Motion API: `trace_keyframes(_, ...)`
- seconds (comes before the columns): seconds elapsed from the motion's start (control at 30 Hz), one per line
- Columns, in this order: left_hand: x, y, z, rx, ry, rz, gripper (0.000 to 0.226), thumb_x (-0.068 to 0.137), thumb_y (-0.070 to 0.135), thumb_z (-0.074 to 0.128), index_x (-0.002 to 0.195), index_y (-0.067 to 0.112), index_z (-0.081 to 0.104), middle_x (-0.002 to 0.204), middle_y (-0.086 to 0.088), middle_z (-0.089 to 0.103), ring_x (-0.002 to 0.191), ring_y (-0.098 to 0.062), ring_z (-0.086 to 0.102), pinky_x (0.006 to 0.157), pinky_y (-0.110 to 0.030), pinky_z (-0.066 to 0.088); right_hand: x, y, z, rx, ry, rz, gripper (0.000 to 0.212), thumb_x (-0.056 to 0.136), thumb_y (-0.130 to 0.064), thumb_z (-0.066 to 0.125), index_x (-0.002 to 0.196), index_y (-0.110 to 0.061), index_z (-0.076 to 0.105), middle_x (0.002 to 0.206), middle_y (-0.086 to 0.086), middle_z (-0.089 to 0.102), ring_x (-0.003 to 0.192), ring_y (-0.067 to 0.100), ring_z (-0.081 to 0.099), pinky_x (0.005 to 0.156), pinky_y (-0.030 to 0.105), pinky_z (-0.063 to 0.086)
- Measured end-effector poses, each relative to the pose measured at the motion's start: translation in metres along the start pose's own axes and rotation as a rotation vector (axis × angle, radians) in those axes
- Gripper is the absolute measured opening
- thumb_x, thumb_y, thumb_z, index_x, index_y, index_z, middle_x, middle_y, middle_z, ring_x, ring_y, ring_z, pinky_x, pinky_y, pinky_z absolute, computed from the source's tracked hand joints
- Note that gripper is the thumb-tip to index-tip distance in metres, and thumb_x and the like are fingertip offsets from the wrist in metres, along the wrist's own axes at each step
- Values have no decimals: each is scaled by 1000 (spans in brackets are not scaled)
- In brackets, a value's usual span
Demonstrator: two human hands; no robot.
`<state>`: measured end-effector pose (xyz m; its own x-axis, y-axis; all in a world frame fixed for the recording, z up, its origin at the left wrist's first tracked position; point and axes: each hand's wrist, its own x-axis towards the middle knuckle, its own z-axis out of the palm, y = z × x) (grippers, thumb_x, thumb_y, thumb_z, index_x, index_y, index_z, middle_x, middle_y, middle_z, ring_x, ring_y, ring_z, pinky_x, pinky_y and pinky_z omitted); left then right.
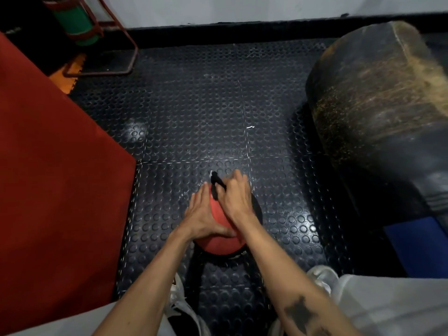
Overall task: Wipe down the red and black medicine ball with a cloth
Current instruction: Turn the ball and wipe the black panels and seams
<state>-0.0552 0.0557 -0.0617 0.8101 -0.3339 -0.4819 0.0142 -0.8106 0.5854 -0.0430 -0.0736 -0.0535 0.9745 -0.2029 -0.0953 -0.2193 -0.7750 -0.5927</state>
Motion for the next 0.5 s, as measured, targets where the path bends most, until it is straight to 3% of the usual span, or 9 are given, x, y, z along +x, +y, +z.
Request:
trace_keyframes(0.13,4,-9,-1,111,-17,73,165,31,78,78,156,18,-11,165,1,-11,151,-18,-15,123,-45,3,-61,15,-3,53,149,-32,31,91,-26,59,119,-16,69,109,7,55,100,27,49,86,39,46)
trace_keyframes(0.27,-3,8,5,98,-31,29,167,29,76,80,155,23,-14,164,7,-14,150,-21,-17,123,-51,4,5,1,-3,3,-7,64,30,96,-28,52,105,-6,71,116,16,54,111,34,49,95,44,44)
trace_keyframes(0.33,0,10,0,80,-10,14,167,27,79,80,156,22,-9,164,4,-4,151,-22,-9,123,-49,7,15,-1,-2,-35,-52,82,32,96,-29,51,106,-6,70,119,17,53,113,35,48,99,47,42)
trace_keyframes(0.4,4,2,-7,64,8,42,161,29,77,80,156,20,-1,162,2,6,151,-21,1,123,-42,8,-15,0,-2,-15,26,41,30,95,-29,51,111,-13,71,115,12,52,106,30,47,94,45,44)
trace_keyframes(0.5,2,-6,-10,44,-15,46,158,31,74,74,156,16,-3,163,-1,1,151,-21,-3,123,-39,4,-76,8,-6,62,157,16,37,91,-26,58,126,-19,65,109,9,52,102,27,47,90,40,45)
